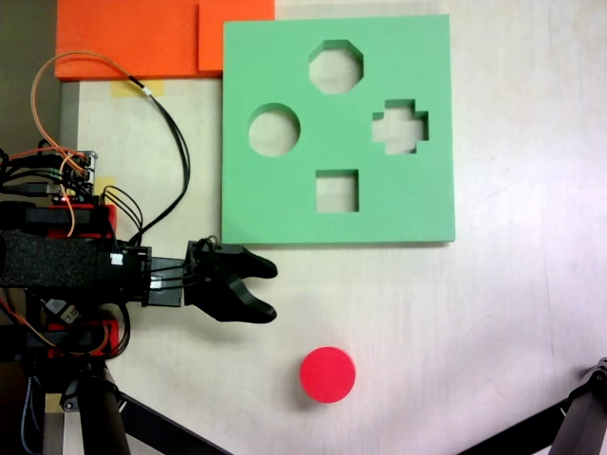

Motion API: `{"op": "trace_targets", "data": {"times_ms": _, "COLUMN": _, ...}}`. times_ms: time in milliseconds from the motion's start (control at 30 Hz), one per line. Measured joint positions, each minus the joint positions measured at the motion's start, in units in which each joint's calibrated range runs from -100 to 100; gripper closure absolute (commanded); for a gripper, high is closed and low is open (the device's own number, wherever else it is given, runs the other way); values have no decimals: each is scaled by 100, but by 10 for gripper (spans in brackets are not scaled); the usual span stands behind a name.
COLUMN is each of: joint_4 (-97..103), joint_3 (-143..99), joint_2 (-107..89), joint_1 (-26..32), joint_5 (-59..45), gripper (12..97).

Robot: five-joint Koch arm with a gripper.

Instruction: Put the cylinder block into the corresponding hole

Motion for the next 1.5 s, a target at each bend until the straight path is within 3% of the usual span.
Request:
{"op": "trace_targets", "data": {"times_ms": 400, "joint_4": 646, "joint_3": 0, "joint_2": 0, "joint_1": -239, "joint_5": 1949, "gripper": 566}}
{"op": "trace_targets", "data": {"times_ms": 633, "joint_4": 1674, "joint_3": 0, "joint_2": 55, "joint_1": -249, "joint_5": 2012, "gripper": 310}}
{"op": "trace_targets", "data": {"times_ms": 767, "joint_4": 3837, "joint_3": 0, "joint_2": 2093, "joint_1": -230, "joint_5": 1954, "gripper": 142}}
{"op": "trace_targets", "data": {"times_ms": 933, "joint_4": 5551, "joint_3": -10, "joint_2": 5062, "joint_1": -244, "joint_5": 1939, "gripper": 135}}
{"op": "trace_targets", "data": {"times_ms": 1500, "joint_4": 5560, "joint_3": 1823, "joint_2": 9015, "joint_1": -669, "joint_5": 2120, "gripper": 136}}
